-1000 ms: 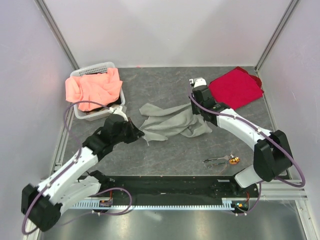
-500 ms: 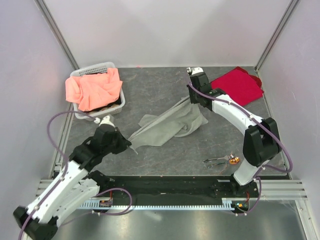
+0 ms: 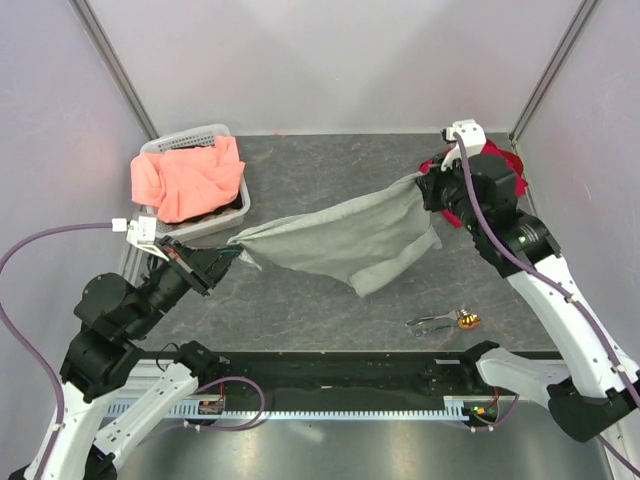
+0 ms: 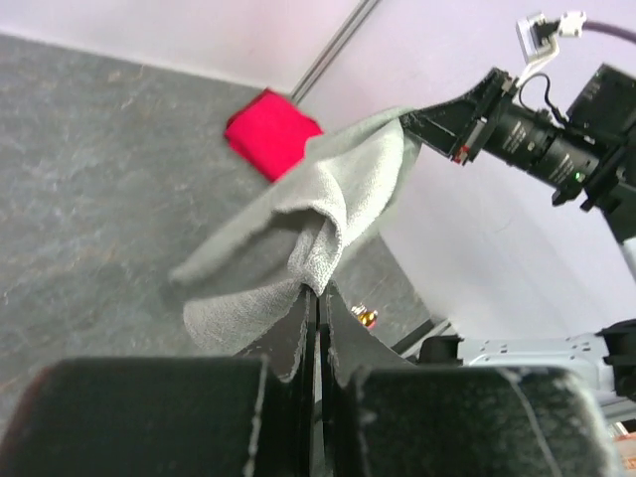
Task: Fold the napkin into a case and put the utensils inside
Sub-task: Flatten out the crumpled napkin at the center of the board.
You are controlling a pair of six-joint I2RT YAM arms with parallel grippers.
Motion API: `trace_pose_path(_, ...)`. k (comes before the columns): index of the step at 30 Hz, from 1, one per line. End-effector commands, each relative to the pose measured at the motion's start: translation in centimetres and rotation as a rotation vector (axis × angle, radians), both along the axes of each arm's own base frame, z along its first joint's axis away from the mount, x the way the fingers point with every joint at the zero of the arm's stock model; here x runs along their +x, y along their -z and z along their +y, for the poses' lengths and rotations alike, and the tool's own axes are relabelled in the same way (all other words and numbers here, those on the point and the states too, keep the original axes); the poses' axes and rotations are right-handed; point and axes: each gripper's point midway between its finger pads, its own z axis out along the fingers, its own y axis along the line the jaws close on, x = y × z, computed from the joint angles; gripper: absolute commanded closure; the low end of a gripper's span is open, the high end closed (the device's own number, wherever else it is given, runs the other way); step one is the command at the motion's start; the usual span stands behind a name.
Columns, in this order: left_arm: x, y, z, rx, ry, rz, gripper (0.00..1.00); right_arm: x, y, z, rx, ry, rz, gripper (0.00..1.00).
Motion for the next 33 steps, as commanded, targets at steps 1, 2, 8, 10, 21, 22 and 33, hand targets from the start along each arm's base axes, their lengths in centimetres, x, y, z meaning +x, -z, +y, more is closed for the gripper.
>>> trace_pose_path(1,1.9,2.2,-0.1,0.028,-0.055,0.082,0.98,3.1,2.9,2.6,0.009,-0.038,0.076,0.93)
trace_pose_path(2,2.6,3.2,0.0,0.033,-0.085,0.119,0.98,5.2,4.8,3.9,0.006,-0.045,0.108,0.92)
trace_pose_path(8,6.9,17.0,1.2,0.201,-0.333,0.520,0.98,13.2,16.6,9.5,-0.061,-0.076,0.407,0.47)
trace_pose_path(10,6.8,19.6,1.6,0.236,-0.360,0.576,0.98,14.3,17.0,7.4,-0.148,0.057,0.434,0.42)
trace_pose_path(21,5.9,23.2,-0.9,0.181,-0.232,0.624,0.98,-1.3,21.7,3.4,-0.299,0.135,0.548,0.29)
trace_pose_path(22,5.8,23.2,-1.2,0.177,-0.214,0.628,0.98,-2.5,22.3,4.6,-0.280,0.106,0.559,0.42)
trace_pose_path(33,5.6,24.1,-1.2,0.182,-0.209,0.643,0.98,-7.4,28.6,7.2,-0.354,-0.002,0.622,0.59)
